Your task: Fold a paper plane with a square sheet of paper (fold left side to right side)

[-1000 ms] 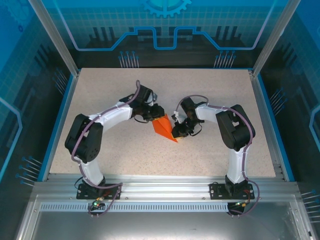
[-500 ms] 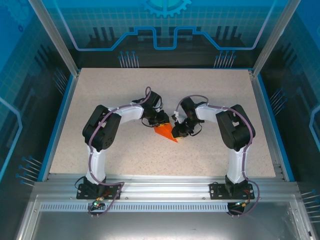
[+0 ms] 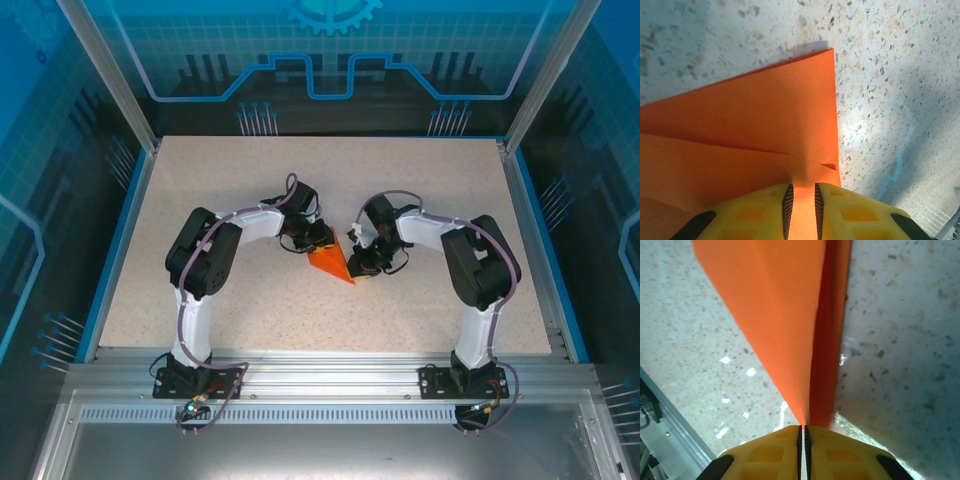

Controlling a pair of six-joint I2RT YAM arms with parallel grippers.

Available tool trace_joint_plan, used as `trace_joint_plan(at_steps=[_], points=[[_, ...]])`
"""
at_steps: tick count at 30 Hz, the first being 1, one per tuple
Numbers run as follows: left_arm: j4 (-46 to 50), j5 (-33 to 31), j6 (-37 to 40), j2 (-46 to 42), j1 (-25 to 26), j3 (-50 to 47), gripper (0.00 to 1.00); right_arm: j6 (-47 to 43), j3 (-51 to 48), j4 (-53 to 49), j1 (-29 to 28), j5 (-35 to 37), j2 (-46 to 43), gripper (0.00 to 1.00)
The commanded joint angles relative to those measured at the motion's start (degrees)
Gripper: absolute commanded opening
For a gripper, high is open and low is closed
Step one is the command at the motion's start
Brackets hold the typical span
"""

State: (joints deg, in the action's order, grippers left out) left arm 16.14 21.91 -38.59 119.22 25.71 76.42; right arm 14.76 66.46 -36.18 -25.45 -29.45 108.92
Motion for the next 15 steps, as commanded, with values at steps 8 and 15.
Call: trace_joint_plan(at_steps=[8, 15], points=[[-0.06, -2.93, 0.54, 2.54, -0.93, -1.52, 0.25, 19.54, 2.18, 10.95, -3.33, 0.74, 0.08, 0.12], [0.07, -2.93, 0.49, 2.71, -0.97, -1.23, 0.25, 27.50, 3.94, 15.11, -6.14, 4.27, 4.24, 0.11]])
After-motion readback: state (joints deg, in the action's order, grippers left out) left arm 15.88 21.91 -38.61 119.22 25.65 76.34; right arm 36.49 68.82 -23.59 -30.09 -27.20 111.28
